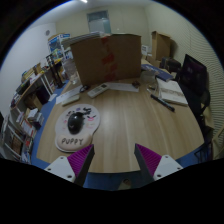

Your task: Arrange mouse

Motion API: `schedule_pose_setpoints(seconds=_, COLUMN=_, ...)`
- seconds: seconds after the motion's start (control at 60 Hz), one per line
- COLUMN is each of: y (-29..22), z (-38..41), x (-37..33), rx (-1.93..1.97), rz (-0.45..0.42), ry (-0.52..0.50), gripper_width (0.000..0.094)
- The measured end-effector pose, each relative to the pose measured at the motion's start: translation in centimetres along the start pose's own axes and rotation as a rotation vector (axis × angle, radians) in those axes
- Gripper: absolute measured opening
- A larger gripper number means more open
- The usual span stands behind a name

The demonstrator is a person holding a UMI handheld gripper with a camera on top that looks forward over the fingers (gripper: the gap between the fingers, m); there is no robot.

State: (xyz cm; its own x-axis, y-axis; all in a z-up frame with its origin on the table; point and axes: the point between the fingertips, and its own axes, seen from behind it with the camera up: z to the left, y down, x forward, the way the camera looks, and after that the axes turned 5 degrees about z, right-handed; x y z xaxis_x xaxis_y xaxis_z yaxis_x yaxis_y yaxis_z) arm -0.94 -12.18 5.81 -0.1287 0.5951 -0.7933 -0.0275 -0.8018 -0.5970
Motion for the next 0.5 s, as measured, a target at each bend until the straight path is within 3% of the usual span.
schedule_pose_setpoints(seconds=0.117, y=-1.5, z=-2.2, x=0.8, rx=-0.014, rz=0.003, ry=-0.034, gripper_width=0.0833)
schedule_pose_setpoints(seconds=0.233, y=-2.8, z=-0.9, x=1.8, rx=-0.069, rz=0.024, ry=-0.121, gripper_width=0.0833)
schedule_pose_setpoints(seconds=0.5, y=-3.4, z=2.8, x=3.8, rx=-0.121, rz=0.065, ry=-0.199, gripper_width=0.0828)
